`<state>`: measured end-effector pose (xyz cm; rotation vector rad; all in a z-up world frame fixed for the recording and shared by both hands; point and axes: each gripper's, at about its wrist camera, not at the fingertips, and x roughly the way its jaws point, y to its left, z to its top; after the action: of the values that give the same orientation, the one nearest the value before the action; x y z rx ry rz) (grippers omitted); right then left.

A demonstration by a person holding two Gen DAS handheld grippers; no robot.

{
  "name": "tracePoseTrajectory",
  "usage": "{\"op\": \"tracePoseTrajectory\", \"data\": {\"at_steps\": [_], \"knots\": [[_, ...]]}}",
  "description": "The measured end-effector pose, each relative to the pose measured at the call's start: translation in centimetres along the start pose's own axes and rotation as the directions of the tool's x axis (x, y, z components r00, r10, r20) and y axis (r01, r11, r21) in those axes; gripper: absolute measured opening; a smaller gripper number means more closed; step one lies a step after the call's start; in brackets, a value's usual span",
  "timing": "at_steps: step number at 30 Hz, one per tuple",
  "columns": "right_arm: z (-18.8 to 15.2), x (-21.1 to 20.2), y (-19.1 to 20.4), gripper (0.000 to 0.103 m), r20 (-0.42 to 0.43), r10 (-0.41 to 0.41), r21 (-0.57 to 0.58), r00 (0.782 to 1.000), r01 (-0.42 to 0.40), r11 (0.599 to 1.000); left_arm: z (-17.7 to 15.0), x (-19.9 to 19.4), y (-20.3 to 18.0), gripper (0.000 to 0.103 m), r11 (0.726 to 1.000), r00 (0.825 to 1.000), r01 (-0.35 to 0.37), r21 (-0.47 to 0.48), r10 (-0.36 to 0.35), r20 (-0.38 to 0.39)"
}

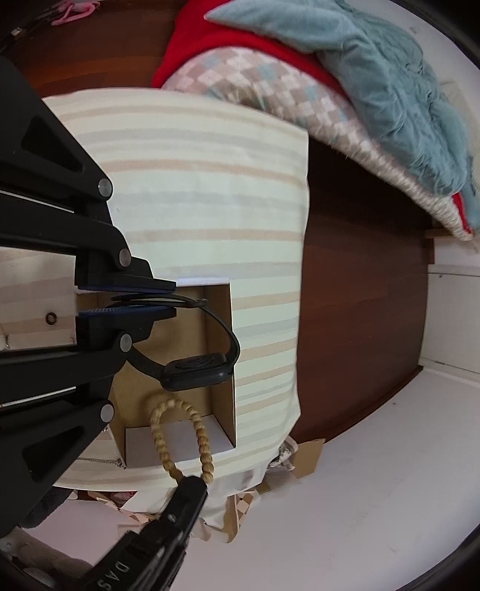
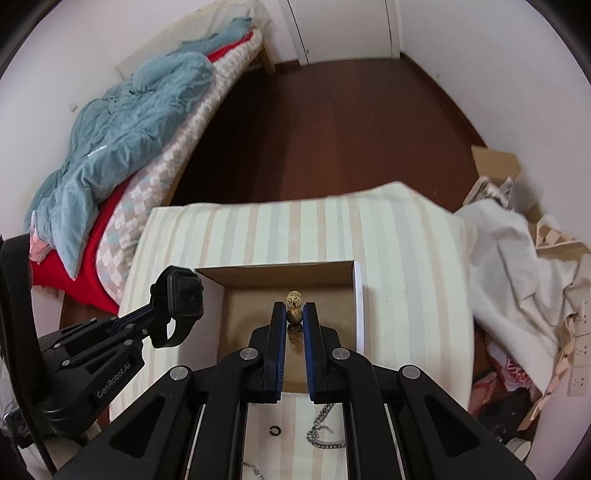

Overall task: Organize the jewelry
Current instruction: 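Carry both items into the white box and open both grippers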

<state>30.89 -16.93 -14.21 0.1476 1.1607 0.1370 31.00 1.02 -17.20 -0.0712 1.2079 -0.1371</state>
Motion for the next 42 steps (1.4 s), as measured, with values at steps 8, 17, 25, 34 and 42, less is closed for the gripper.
{"op": "tracePoseTrajectory", "data": {"at_steps": [8,17,25,34,42], "knots": [[0.2,3.0,-0.8,0.010,-0.079,0.075,0.013,0.994,-0.074,0.997,1.3,1.6,0.1,0.013,0.992,0.992,0.110,-0.069,-0.114,-0.054],[-0.1,1.7,-1.1,0.067,-0.065,-0.022,0.009,0.998,0.022,1.000,1.4,-1.2,0.1,0.078,0.998,0.999,-0.004,-0.057,0.007,0.045],[-2.6,0.4,-0.1,0.103,-0.001,-0.274,-0.078,0.962,0.273,0.959,-1.3,-2.5,1.6,0.103,0.986,0.979,-0.160,-0.040,0.163,0.120],[-4.8,0.2,0.1,0.103,0.011,-0.281,-0.080,0.960,0.281,0.956,-3.8,-3.0,2.0,0.103,0.977,0.970,-0.210,-0.037,0.213,0.117],[-6.2,-2.5,0.6,0.103,0.049,-0.254,-0.053,0.966,0.257,0.965,-5.7,-6.2,1.4,0.103,0.977,0.964,-0.209,-0.042,0.213,0.162]]}}
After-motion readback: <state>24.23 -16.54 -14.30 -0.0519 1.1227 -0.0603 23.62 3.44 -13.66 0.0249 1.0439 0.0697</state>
